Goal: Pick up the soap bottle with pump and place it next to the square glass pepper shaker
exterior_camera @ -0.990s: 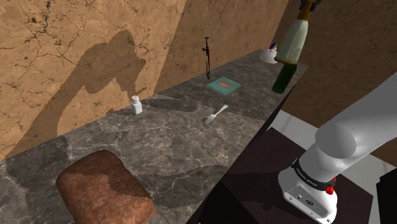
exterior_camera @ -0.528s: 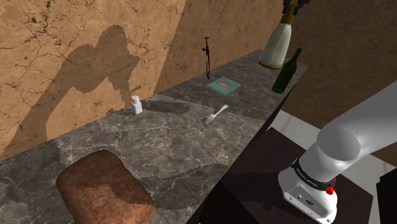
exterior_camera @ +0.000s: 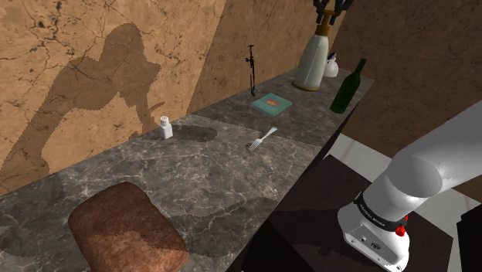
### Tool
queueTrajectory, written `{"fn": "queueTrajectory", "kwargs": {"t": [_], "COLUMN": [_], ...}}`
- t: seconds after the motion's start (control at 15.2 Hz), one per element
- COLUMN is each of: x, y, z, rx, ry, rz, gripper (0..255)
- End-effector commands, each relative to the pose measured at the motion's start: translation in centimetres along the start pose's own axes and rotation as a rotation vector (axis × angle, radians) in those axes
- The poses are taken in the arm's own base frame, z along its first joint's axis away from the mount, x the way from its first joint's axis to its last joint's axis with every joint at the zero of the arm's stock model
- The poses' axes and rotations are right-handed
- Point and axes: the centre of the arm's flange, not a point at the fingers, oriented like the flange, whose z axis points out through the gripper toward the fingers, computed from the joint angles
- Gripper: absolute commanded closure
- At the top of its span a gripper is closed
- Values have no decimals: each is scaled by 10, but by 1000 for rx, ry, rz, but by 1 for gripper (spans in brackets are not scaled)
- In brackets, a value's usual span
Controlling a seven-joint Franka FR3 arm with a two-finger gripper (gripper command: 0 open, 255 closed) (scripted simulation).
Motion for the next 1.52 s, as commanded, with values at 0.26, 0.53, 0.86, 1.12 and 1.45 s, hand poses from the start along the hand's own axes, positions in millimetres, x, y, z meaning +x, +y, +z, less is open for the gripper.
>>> {"fn": "queueTrajectory", "kwargs": {"t": [0.26,0.53,0.86,1.12,1.45], "x": [-24,-39,-59,-74,-94], "y": [-73,-122,-183,-232,-294], "z": [18,29,43,54,68], "rx": [1,1,1,1,1], "ry": [1,1,1,1,1], "rz": [2,2,2,2,2], "gripper": [255,255,255,255,255]}}
